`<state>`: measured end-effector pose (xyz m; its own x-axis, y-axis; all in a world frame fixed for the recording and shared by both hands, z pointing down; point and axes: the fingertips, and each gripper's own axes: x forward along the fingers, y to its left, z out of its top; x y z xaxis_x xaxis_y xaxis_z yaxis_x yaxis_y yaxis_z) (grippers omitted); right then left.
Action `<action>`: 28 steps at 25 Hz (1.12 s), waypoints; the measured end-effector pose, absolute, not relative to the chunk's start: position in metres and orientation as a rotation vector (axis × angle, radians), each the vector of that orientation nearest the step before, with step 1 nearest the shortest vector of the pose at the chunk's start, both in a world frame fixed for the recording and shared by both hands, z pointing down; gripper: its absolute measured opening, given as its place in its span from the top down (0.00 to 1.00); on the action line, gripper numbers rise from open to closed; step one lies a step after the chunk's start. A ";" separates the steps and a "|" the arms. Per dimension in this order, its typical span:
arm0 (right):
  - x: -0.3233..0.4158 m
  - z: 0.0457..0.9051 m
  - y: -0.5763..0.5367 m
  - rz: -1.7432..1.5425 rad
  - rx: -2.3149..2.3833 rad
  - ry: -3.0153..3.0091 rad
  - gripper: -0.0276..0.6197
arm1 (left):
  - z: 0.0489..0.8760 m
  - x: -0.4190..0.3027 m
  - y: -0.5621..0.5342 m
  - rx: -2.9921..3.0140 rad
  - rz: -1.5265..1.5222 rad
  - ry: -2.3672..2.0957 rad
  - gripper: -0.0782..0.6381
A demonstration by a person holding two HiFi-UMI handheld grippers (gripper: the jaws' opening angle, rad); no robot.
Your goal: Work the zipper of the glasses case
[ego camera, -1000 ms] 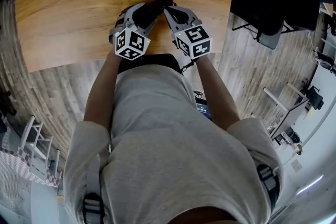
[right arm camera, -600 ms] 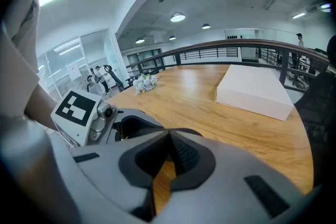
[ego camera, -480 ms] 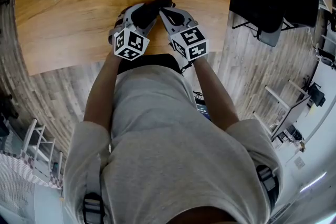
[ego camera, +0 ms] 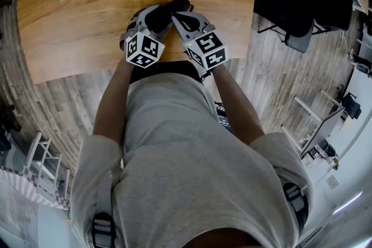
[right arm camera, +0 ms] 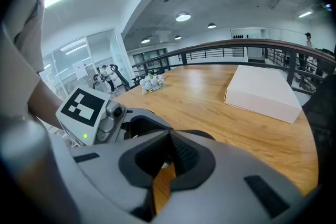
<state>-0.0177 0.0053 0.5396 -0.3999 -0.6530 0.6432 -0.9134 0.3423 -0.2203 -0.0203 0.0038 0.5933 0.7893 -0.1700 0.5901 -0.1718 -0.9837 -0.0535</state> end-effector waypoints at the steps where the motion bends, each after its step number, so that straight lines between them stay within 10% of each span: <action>1: -0.019 0.539 0.006 0.790 1.367 -2.174 0.92 | 0.593 -0.021 0.004 2.969 0.982 -0.283 0.50; 28: -0.011 0.502 -0.021 0.884 1.376 -2.352 0.92 | 0.534 -0.028 -0.023 3.002 0.971 -0.462 0.50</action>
<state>-0.0114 -0.0207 0.5022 -0.5095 -0.6892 0.5152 -0.8579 0.3610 -0.3656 -0.0277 -0.0232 0.5337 0.7727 -0.2870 0.5662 -0.2585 -0.9569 -0.1322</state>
